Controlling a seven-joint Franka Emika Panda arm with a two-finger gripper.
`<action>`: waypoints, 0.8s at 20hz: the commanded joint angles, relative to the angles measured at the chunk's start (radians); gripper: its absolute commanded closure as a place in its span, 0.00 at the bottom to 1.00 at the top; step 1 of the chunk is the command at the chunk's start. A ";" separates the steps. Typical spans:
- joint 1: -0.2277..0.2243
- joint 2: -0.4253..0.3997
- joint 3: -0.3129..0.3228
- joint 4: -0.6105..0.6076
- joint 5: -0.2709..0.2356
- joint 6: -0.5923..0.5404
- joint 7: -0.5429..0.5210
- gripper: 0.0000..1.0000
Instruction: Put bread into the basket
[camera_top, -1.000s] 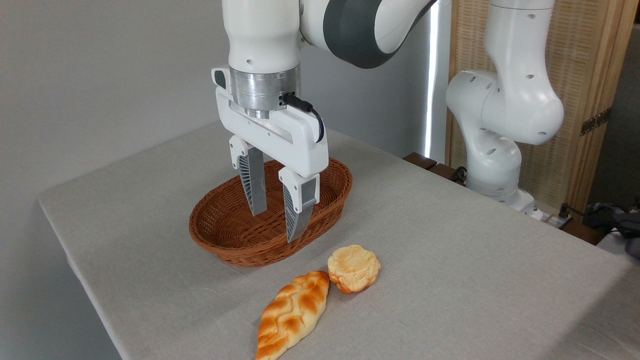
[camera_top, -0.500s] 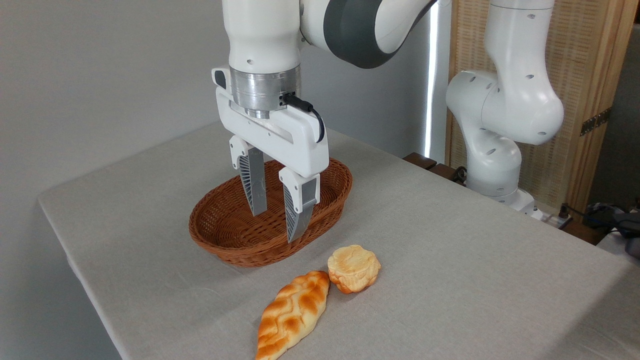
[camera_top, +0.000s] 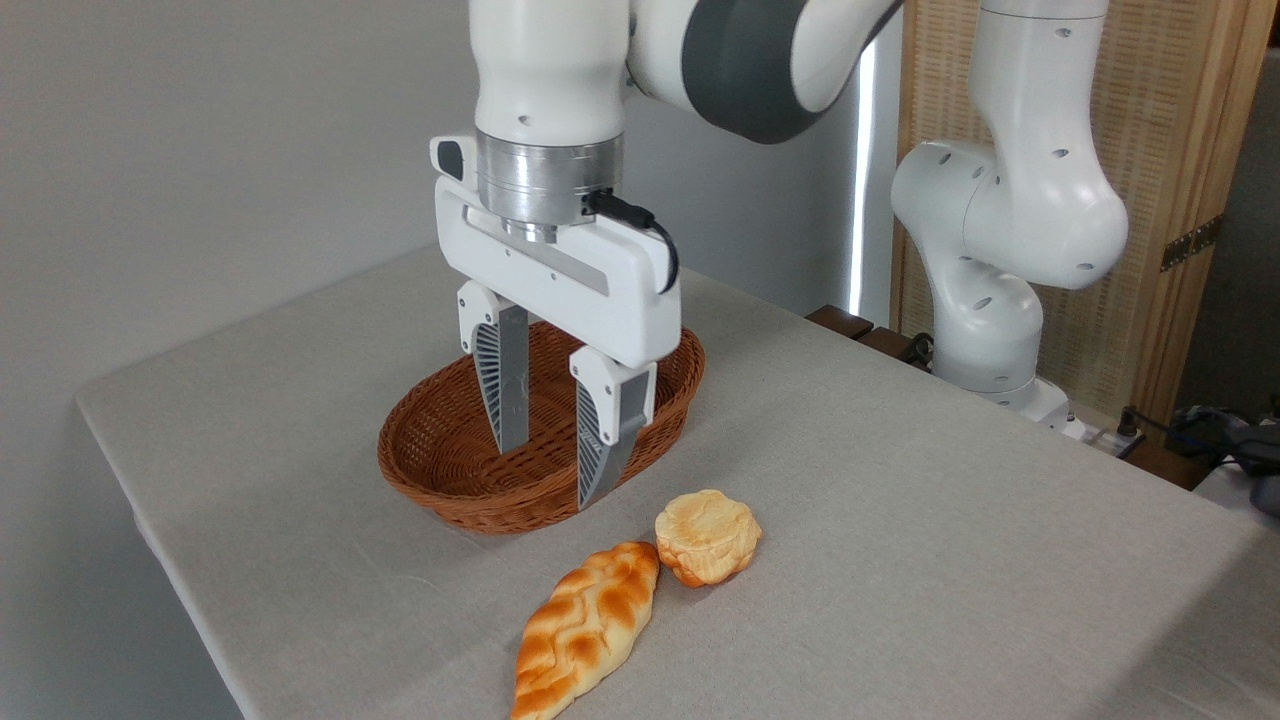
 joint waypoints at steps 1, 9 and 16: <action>-0.001 0.006 0.030 -0.012 -0.003 0.048 0.004 0.00; 0.014 0.063 0.049 -0.117 0.007 0.196 0.015 0.00; 0.006 0.139 0.047 -0.124 0.020 0.261 0.015 0.00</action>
